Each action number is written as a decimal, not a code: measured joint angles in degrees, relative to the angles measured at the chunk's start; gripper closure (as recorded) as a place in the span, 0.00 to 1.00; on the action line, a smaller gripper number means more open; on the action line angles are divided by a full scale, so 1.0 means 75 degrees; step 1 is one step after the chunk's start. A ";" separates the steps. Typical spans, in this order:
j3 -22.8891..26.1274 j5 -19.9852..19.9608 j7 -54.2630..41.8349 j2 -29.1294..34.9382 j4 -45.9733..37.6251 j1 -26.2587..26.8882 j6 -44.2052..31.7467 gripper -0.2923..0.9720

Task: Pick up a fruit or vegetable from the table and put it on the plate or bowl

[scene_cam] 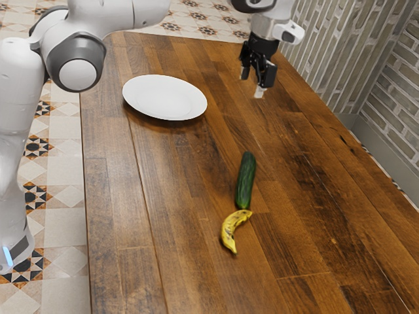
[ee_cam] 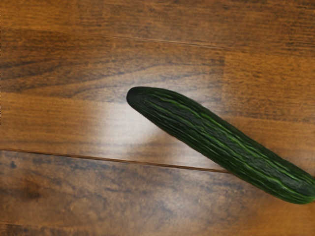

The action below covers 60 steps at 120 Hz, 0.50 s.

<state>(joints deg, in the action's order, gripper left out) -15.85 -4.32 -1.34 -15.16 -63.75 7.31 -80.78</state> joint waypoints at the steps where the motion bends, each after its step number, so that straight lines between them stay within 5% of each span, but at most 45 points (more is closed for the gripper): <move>1: 0.0001 0.0000 -0.0001 0.0000 0.0000 0.0000 -0.0024 0.23; 60: 0.0121 -0.0116 0.0535 0.0049 -0.0015 0.0052 -0.0526 0.23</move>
<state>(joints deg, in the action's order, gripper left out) -14.94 -5.18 2.67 -14.79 -63.86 7.70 -84.72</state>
